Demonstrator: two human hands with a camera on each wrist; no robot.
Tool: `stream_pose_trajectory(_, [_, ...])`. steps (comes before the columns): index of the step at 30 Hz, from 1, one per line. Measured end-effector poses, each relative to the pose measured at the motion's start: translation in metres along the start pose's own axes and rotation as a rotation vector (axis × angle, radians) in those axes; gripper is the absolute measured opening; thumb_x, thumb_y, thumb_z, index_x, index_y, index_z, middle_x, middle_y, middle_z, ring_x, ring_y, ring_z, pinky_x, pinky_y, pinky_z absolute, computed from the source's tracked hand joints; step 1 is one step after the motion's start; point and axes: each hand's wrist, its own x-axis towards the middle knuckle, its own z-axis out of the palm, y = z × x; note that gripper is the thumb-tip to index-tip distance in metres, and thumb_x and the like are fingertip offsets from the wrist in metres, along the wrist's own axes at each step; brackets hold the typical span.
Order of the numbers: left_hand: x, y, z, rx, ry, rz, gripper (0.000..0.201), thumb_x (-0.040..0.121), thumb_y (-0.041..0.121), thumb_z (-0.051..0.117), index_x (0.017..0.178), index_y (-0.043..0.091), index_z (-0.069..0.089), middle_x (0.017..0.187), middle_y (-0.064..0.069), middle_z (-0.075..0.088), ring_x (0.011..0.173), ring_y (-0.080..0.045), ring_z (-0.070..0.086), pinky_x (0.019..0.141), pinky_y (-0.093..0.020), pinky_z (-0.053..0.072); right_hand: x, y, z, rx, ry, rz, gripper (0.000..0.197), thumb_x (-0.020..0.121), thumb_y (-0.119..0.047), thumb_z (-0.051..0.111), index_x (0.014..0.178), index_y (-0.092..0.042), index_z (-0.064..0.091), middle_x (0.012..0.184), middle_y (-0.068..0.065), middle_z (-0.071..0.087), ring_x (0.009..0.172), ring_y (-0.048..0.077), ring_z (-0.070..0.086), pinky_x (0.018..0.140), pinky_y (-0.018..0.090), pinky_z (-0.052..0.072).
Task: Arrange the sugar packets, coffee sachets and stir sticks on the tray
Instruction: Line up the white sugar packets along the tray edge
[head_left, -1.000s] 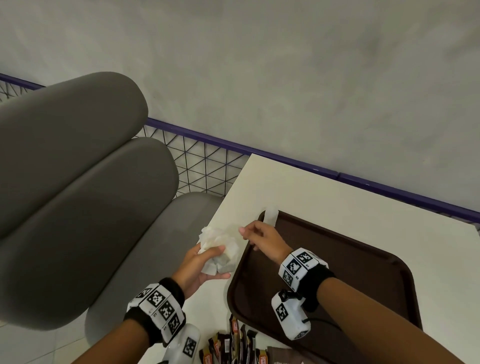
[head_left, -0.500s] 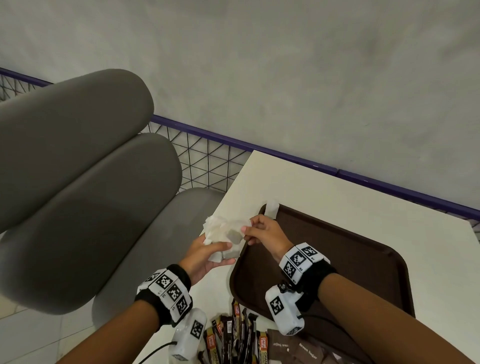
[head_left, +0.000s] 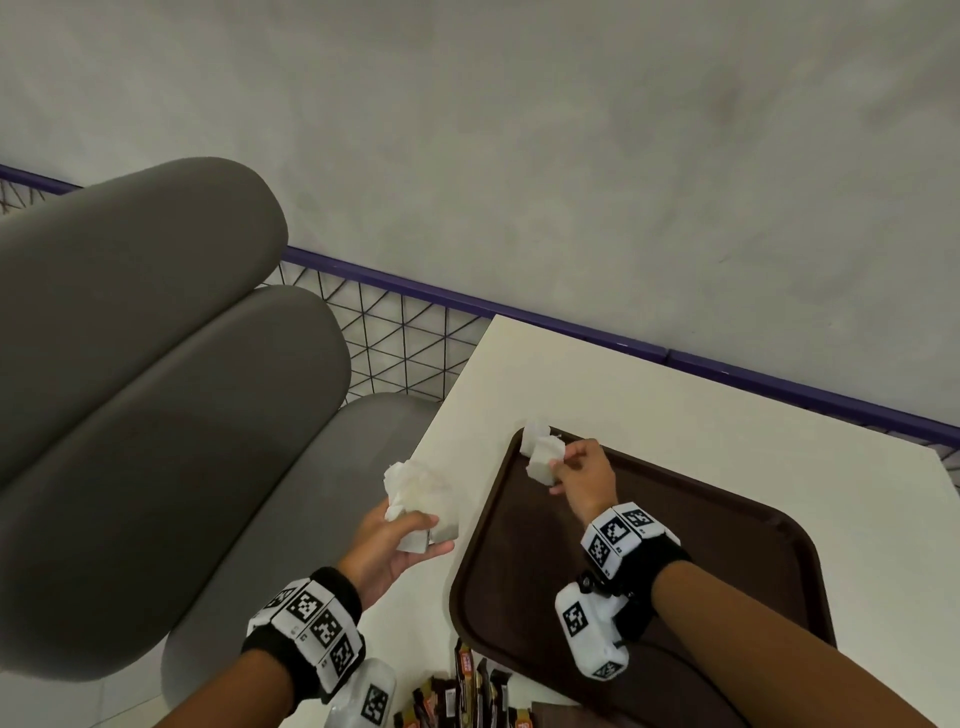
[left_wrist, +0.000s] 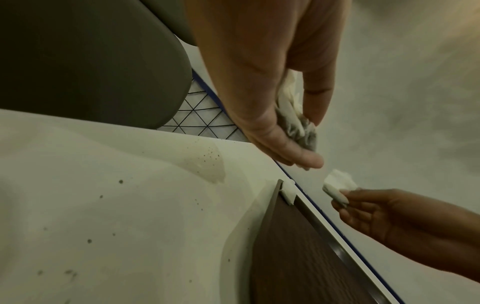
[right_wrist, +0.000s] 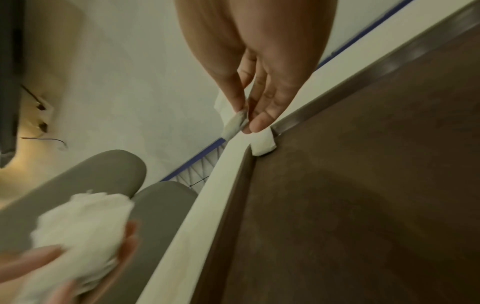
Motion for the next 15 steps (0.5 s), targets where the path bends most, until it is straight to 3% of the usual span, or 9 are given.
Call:
stream_pose_trajectory(4, [0.008, 0.004, -0.003, 0.003, 0.018, 0.015, 0.035, 0.083, -0.01, 0.057, 0.114, 0.006, 0.055, 0.114, -0.017, 0.061, 0.103, -0.035, 0.062, 0.068, -0.038, 0.06, 0.025, 0.006, -0.003, -0.116, 0.042, 0.051, 0.021, 0.082, 0.0, 0.06, 0.091, -0.011, 0.044, 0.08, 0.004, 0.054, 0.078, 0.023, 0.055, 0.062, 0.029, 0.05])
stream_pose_trajectory(7, [0.013, 0.006, -0.004, -0.002, 0.032, 0.019, 0.033, 0.083, -0.008, 0.059, 0.112, 0.005, 0.056, 0.113, -0.016, 0.062, 0.102, -0.034, 0.063, 0.07, -0.04, 0.06, 0.037, 0.012, 0.005, -0.135, 0.091, 0.117, 0.022, 0.079, 0.001, 0.061, 0.09, -0.012, 0.047, 0.087, 0.008, 0.056, 0.078, 0.022, 0.053, 0.056, 0.021, 0.039])
stream_pose_trajectory(11, [0.017, 0.007, -0.006, 0.002, 0.042, 0.026, 0.033, 0.082, -0.007, 0.06, 0.112, 0.007, 0.055, 0.112, -0.015, 0.062, 0.103, -0.033, 0.062, 0.071, -0.04, 0.06, 0.046, 0.02, 0.023, -0.084, 0.109, 0.17, 0.02, 0.077, 0.005, 0.058, 0.087, -0.01, 0.049, 0.087, 0.012, 0.055, 0.073, 0.024, 0.053, 0.059, 0.028, 0.044])
stream_pose_trajectory(15, [0.02, 0.007, -0.008, -0.002, 0.05, 0.028, 0.033, 0.082, -0.006, 0.06, 0.112, 0.006, 0.056, 0.112, -0.015, 0.063, 0.102, -0.032, 0.063, 0.069, -0.039, 0.06, 0.05, 0.027, 0.034, -0.094, 0.087, 0.149, 0.022, 0.078, 0.004, 0.061, 0.086, -0.011, 0.047, 0.08, 0.01, 0.056, 0.072, 0.023, 0.054, 0.064, 0.029, 0.044])
